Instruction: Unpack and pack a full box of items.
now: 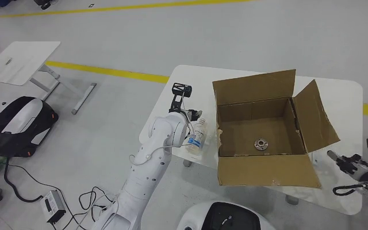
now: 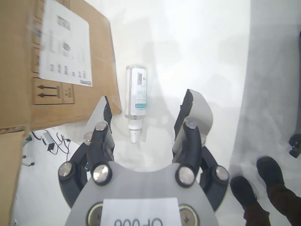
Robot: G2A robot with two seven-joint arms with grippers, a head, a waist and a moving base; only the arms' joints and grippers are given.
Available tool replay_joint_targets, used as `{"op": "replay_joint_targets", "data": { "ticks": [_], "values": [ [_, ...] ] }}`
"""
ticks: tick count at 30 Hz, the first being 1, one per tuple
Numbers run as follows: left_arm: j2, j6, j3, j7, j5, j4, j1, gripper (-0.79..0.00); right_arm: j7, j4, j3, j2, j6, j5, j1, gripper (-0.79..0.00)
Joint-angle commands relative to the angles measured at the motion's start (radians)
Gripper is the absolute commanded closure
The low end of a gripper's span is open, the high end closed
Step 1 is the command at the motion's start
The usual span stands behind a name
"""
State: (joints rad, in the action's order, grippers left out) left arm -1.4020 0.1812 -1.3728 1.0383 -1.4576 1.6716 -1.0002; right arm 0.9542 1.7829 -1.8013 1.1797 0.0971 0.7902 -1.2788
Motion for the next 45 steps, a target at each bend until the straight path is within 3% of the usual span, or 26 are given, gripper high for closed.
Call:
{"op": "replay_joint_targets", "data": {
  "ticks": [1,2,8,13,16,23,38,41,45],
  "values": [
    [0.000,0.000,0.000,0.000,0.000,0.000,0.000,-0.785,-0.037,0.105,-0.082,-0.003,0.030,-0.080,-0.050,-0.089],
    [0.000,0.000,0.000,0.000,0.000,0.000,0.000,-0.785,-0.053,0.154,-0.118,-0.004,0.043,-0.115,-0.075,0.000],
    [0.000,0.000,0.000,0.000,0.000,0.000,0.000,-0.785,-0.124,0.415,-0.268,-0.006,0.114,-0.287,-0.196,0.000],
    [0.000,0.000,0.000,0.000,0.000,0.000,0.000,-0.785,-0.129,0.567,-0.261,-0.012,0.188,-0.249,-0.243,0.000],
    [0.000,0.000,0.000,0.000,0.000,0.000,0.000,-0.785,-0.119,0.567,-0.185,-0.024,0.279,-0.111,-0.211,0.000],
    [0.000,0.000,0.000,0.000,0.000,0.000,0.000,-0.785,0.022,0.544,0.064,-0.041,0.317,0.163,-0.138,0.000],
    [0.000,0.000,0.000,0.000,0.000,0.000,0.000,-0.785,0.001,0.541,0.075,-0.042,0.317,0.172,-0.133,0.000],
    [0.000,0.000,0.000,0.000,0.000,0.000,0.000,-0.785,-0.013,0.511,0.153,-0.045,0.320,0.258,-0.047,0.000],
    [0.000,0.000,0.000,0.000,0.000,0.000,0.000,-0.785,0.015,0.395,0.330,-0.042,0.327,0.357,0.159,0.000]
  ]
}}
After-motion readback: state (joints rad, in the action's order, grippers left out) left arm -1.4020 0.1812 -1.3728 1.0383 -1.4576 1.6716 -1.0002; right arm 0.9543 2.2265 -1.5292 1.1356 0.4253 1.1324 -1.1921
